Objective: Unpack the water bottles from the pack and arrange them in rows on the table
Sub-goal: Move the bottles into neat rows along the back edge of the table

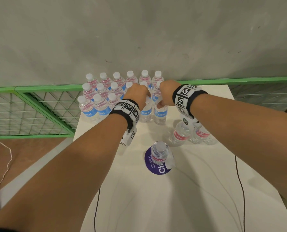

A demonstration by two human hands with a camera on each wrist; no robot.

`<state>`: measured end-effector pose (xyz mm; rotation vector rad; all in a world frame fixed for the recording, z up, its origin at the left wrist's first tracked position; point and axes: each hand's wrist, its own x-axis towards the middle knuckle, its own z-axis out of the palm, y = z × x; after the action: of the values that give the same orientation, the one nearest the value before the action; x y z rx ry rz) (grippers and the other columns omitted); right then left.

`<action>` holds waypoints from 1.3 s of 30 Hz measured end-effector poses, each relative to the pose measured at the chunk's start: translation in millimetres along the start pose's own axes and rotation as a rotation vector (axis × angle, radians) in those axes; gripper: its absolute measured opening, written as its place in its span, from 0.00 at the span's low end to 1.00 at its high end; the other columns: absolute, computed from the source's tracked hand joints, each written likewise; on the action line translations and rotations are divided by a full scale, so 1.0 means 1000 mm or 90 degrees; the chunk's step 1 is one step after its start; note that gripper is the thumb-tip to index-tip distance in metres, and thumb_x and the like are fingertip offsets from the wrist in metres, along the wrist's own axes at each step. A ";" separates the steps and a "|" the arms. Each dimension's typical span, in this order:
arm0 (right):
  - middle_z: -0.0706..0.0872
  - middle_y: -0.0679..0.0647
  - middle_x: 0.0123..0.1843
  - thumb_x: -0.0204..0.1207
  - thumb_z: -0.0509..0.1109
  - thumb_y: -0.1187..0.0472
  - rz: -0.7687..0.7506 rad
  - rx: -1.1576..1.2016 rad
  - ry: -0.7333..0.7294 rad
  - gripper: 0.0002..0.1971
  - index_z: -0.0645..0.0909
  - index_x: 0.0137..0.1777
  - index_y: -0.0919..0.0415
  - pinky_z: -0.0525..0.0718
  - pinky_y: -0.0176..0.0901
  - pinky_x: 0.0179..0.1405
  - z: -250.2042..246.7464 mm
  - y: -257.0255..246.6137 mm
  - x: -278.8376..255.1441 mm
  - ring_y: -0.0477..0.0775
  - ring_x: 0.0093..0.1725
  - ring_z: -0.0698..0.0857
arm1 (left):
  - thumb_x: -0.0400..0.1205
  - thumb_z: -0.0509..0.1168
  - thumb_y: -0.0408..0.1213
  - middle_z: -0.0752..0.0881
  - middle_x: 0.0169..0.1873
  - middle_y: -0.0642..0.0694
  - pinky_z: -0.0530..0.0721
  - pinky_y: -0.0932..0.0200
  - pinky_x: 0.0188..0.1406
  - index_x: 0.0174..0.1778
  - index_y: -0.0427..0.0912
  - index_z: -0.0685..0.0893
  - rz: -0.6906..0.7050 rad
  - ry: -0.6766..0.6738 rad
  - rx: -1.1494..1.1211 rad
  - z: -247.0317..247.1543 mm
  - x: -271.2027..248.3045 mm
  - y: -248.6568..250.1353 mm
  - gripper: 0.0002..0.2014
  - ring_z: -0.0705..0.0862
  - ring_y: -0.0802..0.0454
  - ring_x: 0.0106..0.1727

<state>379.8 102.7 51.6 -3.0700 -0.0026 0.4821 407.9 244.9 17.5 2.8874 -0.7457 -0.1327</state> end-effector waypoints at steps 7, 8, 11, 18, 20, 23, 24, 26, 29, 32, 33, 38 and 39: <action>0.89 0.56 0.56 0.64 0.83 0.59 -0.035 -0.004 -0.058 0.26 0.84 0.64 0.61 0.85 0.43 0.52 0.001 0.002 0.003 0.58 0.53 0.87 | 0.77 0.69 0.26 0.85 0.58 0.38 0.83 0.49 0.57 0.65 0.50 0.86 -0.001 0.000 0.001 0.001 0.000 0.000 0.22 0.83 0.39 0.59; 0.89 0.58 0.55 0.65 0.83 0.59 -0.031 -0.014 -0.056 0.25 0.85 0.63 0.62 0.86 0.46 0.55 0.002 0.000 0.004 0.59 0.53 0.87 | 0.77 0.69 0.26 0.85 0.58 0.38 0.83 0.50 0.57 0.65 0.50 0.86 -0.003 0.000 -0.001 0.001 0.001 -0.001 0.22 0.83 0.39 0.59; 0.89 0.59 0.56 0.64 0.84 0.60 -0.009 0.000 -0.048 0.26 0.84 0.63 0.64 0.86 0.50 0.58 0.003 -0.003 0.007 0.60 0.54 0.87 | 0.77 0.70 0.27 0.85 0.58 0.38 0.82 0.50 0.57 0.66 0.49 0.85 -0.001 0.000 0.006 -0.001 0.002 -0.001 0.22 0.83 0.38 0.59; 0.89 0.59 0.53 0.64 0.84 0.59 0.006 0.024 -0.029 0.23 0.86 0.59 0.63 0.86 0.47 0.54 0.002 -0.002 0.013 0.59 0.52 0.88 | 0.77 0.69 0.26 0.85 0.58 0.37 0.82 0.50 0.55 0.66 0.49 0.85 0.007 -0.009 0.016 -0.003 0.000 0.004 0.22 0.84 0.38 0.57; 0.89 0.59 0.54 0.64 0.84 0.59 0.010 0.035 -0.039 0.23 0.86 0.59 0.64 0.86 0.48 0.55 0.001 -0.004 0.013 0.59 0.52 0.88 | 0.77 0.69 0.26 0.84 0.58 0.37 0.82 0.50 0.54 0.65 0.50 0.85 0.003 -0.013 0.009 -0.003 -0.002 0.002 0.22 0.84 0.37 0.57; 0.90 0.58 0.54 0.63 0.84 0.58 0.005 0.047 -0.038 0.25 0.86 0.61 0.63 0.86 0.46 0.53 0.001 0.000 0.010 0.59 0.52 0.88 | 0.78 0.66 0.26 0.85 0.57 0.38 0.80 0.52 0.51 0.67 0.48 0.84 0.007 -0.020 0.003 -0.003 -0.005 0.001 0.22 0.84 0.37 0.57; 0.89 0.58 0.55 0.62 0.85 0.58 0.003 0.056 -0.030 0.28 0.85 0.63 0.62 0.86 0.46 0.53 0.001 0.002 0.008 0.59 0.54 0.87 | 0.79 0.66 0.26 0.85 0.58 0.38 0.81 0.52 0.52 0.69 0.47 0.82 0.011 -0.024 -0.002 -0.004 -0.007 0.002 0.23 0.83 0.38 0.59; 0.87 0.58 0.61 0.61 0.85 0.53 -0.007 0.065 -0.009 0.36 0.80 0.70 0.60 0.82 0.44 0.54 -0.002 0.008 0.000 0.60 0.58 0.86 | 0.79 0.68 0.26 0.84 0.63 0.38 0.81 0.50 0.59 0.73 0.46 0.79 0.013 -0.023 -0.042 -0.008 -0.013 0.001 0.26 0.82 0.39 0.64; 0.85 0.58 0.64 0.66 0.81 0.48 -0.024 0.098 0.045 0.36 0.75 0.73 0.58 0.79 0.43 0.56 -0.012 0.021 -0.022 0.61 0.61 0.83 | 0.80 0.68 0.27 0.81 0.68 0.41 0.78 0.49 0.68 0.75 0.45 0.77 0.011 0.033 -0.135 -0.017 -0.030 0.000 0.26 0.79 0.42 0.69; 0.85 0.58 0.65 0.71 0.77 0.51 -0.033 0.153 0.094 0.31 0.74 0.73 0.57 0.78 0.44 0.57 -0.015 0.039 -0.051 0.61 0.62 0.82 | 0.81 0.65 0.30 0.84 0.64 0.45 0.78 0.54 0.67 0.68 0.45 0.82 0.047 0.166 -0.222 -0.023 -0.059 0.007 0.19 0.81 0.47 0.64; 0.84 0.57 0.65 0.72 0.76 0.51 -0.027 0.165 0.096 0.30 0.74 0.73 0.55 0.78 0.44 0.58 -0.012 0.045 -0.061 0.60 0.63 0.82 | 0.82 0.66 0.32 0.85 0.60 0.48 0.79 0.54 0.65 0.65 0.46 0.84 0.061 0.194 -0.263 -0.024 -0.073 0.012 0.16 0.82 0.49 0.60; 0.80 0.53 0.60 0.69 0.75 0.48 -0.034 0.101 0.003 0.29 0.75 0.70 0.48 0.82 0.51 0.59 0.022 0.056 -0.106 0.57 0.59 0.81 | 0.80 0.67 0.55 0.83 0.59 0.55 0.80 0.56 0.62 0.64 0.52 0.84 0.057 0.127 -0.413 -0.003 -0.135 0.049 0.19 0.81 0.58 0.60; 0.79 0.53 0.60 0.68 0.74 0.49 -0.050 0.081 -0.008 0.28 0.75 0.70 0.48 0.82 0.52 0.60 0.030 0.053 -0.113 0.57 0.60 0.80 | 0.79 0.66 0.59 0.82 0.61 0.55 0.79 0.57 0.64 0.66 0.53 0.82 0.047 0.084 -0.419 0.005 -0.144 0.056 0.22 0.79 0.58 0.62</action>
<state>262.3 50.1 55.6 -2.9302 -0.0882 0.4784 255.1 266.1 29.2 2.2195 -0.6334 -0.1432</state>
